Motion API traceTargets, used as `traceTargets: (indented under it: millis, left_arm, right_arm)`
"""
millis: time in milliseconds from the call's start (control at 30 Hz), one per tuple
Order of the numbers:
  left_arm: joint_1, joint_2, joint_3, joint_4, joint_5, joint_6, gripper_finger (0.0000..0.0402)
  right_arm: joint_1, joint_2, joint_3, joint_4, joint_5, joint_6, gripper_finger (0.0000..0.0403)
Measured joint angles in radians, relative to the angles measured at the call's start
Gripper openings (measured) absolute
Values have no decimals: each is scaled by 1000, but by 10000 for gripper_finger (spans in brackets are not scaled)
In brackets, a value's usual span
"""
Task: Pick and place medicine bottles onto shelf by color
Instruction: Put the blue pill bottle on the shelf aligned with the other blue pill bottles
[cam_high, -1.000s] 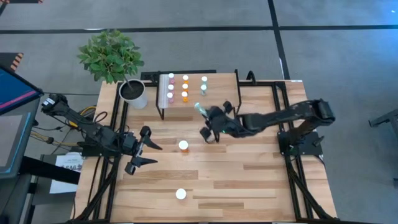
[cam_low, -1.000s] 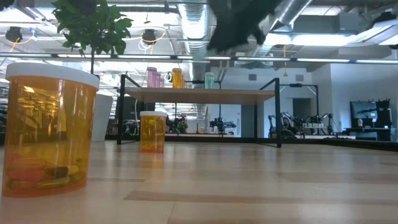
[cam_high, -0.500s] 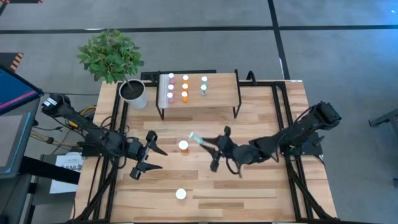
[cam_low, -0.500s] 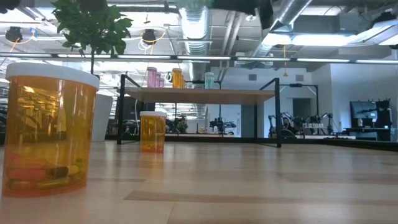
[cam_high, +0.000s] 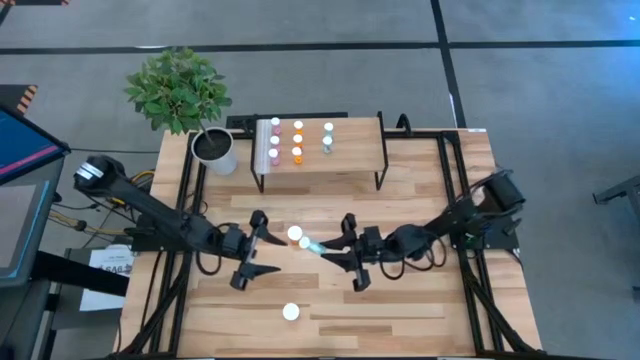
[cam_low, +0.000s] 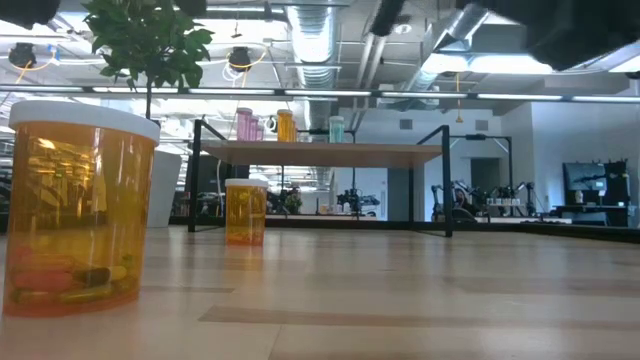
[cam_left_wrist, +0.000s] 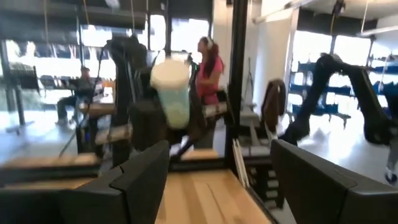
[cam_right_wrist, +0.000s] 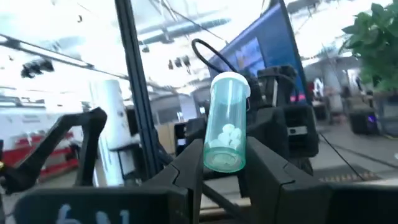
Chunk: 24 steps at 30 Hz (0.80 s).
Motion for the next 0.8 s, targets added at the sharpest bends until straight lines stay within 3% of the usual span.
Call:
traceTargets:
  millis: [133,400,800]
  left_arm:
    - [9,115,17,187,-7,35,275]
    - [17,271,25,443,-53,77,275]
    - [12,299,35,551,-29,106,275]
  right_arm:
    - [-16,95,53,120,-51,7,111]
    - [-22,190,199,109,-108,2,111]
    - [-24,200,238,51,-109,0,111]
